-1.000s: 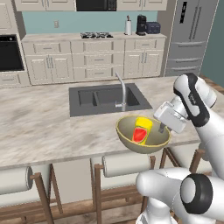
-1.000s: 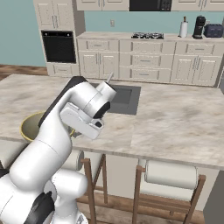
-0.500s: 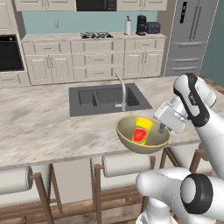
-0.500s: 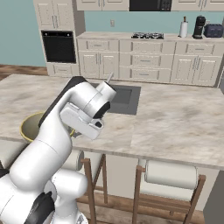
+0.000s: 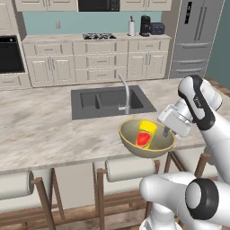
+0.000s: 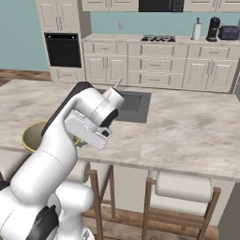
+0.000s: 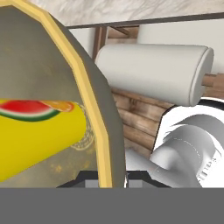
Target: Place the cup inside the bowl on the dining table and move the bowl to any counter.
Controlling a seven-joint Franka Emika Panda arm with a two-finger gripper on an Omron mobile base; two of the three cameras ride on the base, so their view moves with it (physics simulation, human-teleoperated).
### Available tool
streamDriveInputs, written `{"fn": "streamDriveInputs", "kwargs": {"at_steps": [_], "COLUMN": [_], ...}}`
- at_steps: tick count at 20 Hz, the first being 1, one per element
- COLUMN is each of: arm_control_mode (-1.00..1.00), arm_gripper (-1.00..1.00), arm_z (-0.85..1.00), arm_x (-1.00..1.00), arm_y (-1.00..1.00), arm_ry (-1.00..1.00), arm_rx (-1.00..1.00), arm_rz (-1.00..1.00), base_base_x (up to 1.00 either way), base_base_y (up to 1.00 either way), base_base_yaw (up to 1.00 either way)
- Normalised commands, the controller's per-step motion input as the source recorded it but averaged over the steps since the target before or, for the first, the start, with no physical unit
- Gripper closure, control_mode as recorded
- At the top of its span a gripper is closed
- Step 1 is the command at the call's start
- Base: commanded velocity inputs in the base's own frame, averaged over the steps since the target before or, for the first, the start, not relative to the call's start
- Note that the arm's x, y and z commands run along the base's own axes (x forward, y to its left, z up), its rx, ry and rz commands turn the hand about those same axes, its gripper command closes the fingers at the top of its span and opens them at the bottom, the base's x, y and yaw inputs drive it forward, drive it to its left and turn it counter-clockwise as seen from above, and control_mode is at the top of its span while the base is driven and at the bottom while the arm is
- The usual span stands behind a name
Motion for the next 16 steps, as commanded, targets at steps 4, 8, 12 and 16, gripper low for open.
{"fn": "streamDriveInputs", "kwargs": {"at_steps": [4,8,12,16], "arm_control_mode": [1.0,1.0,1.0,1.0], "arm_gripper": [1.0,1.0,1.0,1.0], "arm_z": [0.0,0.0,0.0,0.0], "arm_x": [0.0,0.0,0.0,0.0], "arm_y": [0.0,0.0,0.0,0.0], "arm_ry": [0.0,0.0,0.0,0.0], "arm_rx": [0.0,0.0,0.0,0.0], "arm_rz": [0.0,0.0,0.0,0.0], "base_base_x": [0.0,0.0,-0.01,0.0], "base_base_y": [0.4,0.47,0.55,0.54], "base_base_yaw": [0.0,0.0,0.0,0.0]}}
